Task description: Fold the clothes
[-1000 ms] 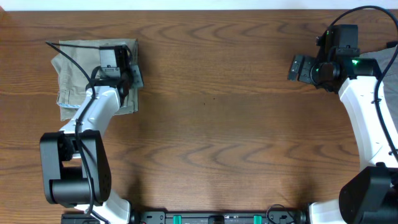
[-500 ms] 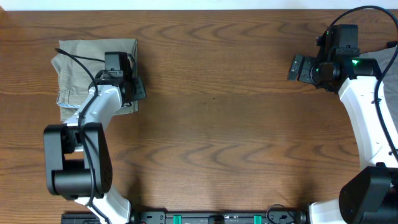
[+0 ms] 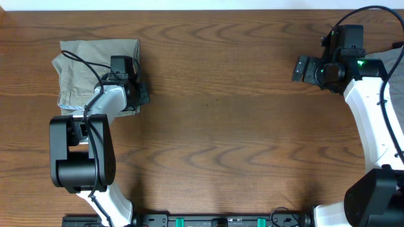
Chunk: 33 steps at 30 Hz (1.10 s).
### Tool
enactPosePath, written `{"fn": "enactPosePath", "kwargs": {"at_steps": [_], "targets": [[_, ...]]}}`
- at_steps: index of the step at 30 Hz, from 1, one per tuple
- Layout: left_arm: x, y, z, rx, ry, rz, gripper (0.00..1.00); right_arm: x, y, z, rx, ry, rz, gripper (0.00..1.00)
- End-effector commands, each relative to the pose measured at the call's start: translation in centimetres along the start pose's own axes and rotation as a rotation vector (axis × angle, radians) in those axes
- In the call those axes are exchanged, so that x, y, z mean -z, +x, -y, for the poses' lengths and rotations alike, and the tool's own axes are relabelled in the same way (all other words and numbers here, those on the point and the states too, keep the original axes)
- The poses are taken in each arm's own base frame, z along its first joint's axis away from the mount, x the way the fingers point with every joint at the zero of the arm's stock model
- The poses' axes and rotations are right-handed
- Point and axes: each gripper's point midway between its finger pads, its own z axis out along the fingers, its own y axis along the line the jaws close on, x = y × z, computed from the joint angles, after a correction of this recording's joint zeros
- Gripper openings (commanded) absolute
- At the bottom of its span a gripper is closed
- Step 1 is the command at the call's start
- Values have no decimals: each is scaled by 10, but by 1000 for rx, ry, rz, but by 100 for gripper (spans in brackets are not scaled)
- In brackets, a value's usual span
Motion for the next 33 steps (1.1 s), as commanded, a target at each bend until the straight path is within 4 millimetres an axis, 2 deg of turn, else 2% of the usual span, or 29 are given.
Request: {"fn": "enactPosePath", "kwargs": {"at_steps": [1, 8, 17, 21, 26, 31, 32, 33], "targets": [[-6, 7, -9, -37, -46, -20, 6, 0, -1, 1, 9, 8, 1, 99], [-4, 6, -31, -51, -169, -12, 6, 0, -1, 1, 8, 8, 1, 99], [-4, 6, -30, -47, -168, -11, 6, 0, -1, 1, 9, 8, 1, 99], [1, 2, -23, -38, -132, 4, 6, 0, -1, 1, 9, 8, 1, 99], [20, -12, -14, -23, -84, 58, 6, 0, -1, 1, 9, 8, 1, 99], [53, -33, -5, 11, -36, 156, 7, 0, -1, 1, 9, 8, 1, 99], [60, -38, -4, 24, -29, 180, 9, 0, -1, 1, 9, 8, 1, 99], [74, -48, -1, 31, -15, 228, 23, 0, 0, 1, 9, 7, 1, 99]]}}
